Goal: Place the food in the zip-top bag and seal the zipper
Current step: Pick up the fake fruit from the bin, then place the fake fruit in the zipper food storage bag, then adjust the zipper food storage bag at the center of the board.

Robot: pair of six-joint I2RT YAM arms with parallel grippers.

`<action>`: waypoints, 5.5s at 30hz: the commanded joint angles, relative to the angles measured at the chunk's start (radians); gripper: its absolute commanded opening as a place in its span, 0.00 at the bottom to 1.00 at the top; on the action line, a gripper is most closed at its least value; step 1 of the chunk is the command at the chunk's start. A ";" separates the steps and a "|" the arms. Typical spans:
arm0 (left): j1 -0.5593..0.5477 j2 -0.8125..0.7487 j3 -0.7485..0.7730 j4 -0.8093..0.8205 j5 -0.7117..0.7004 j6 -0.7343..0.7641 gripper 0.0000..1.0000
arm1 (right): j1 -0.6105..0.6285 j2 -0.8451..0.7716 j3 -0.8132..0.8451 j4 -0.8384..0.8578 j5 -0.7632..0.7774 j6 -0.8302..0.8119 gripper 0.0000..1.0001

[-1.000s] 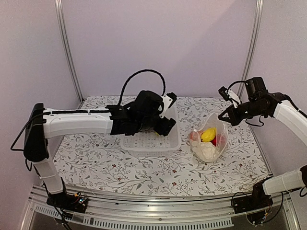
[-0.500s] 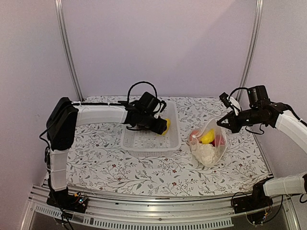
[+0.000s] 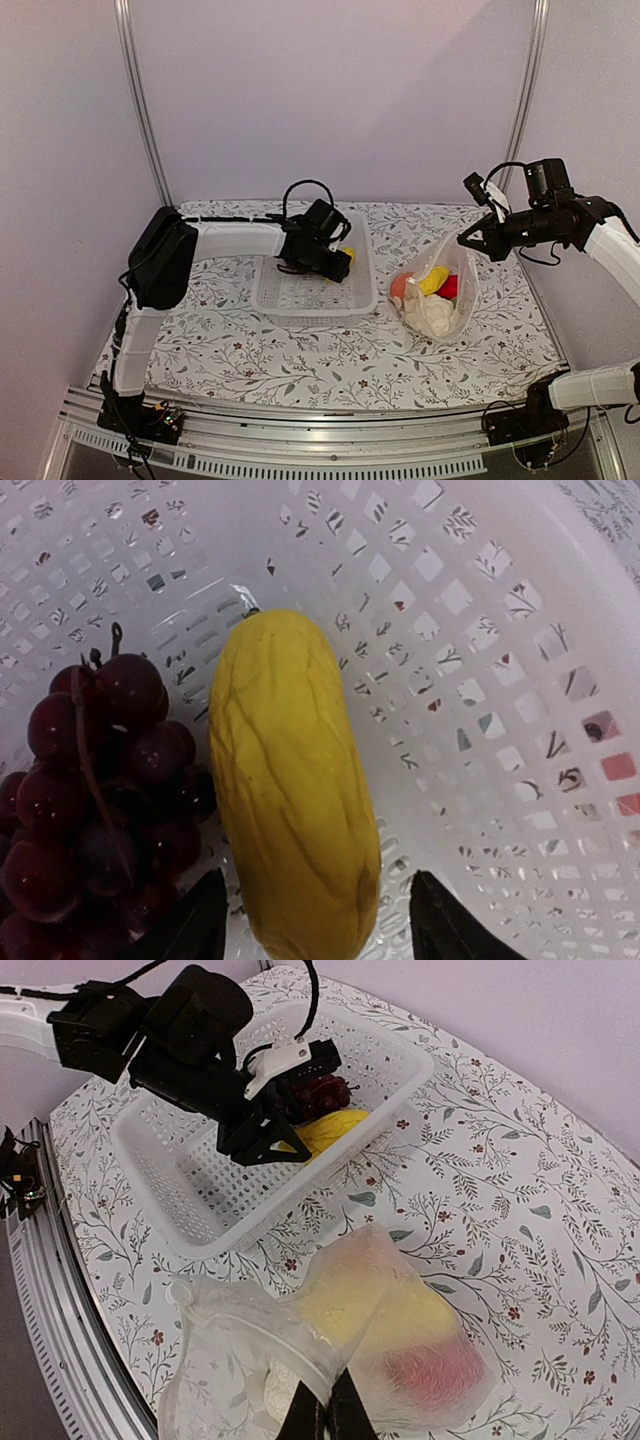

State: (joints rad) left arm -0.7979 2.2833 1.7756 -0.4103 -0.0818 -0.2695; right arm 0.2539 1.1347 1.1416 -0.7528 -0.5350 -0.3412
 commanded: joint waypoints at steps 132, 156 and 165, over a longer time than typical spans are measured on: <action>-0.498 0.000 0.198 0.028 0.050 0.580 0.13 | -0.005 0.051 0.033 -0.126 -0.038 -0.004 0.02; -0.490 -0.109 0.192 0.068 -0.072 0.555 0.00 | 0.010 0.072 0.005 -0.185 0.060 -0.044 0.33; -0.488 -0.114 0.175 0.116 -0.131 0.561 0.01 | 0.010 0.070 0.060 -0.179 0.095 -0.023 0.00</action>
State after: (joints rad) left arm -1.2991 2.1639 1.9659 -0.3538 -0.1677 0.2977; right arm 0.2588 1.2133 1.1656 -0.9428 -0.4736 -0.3775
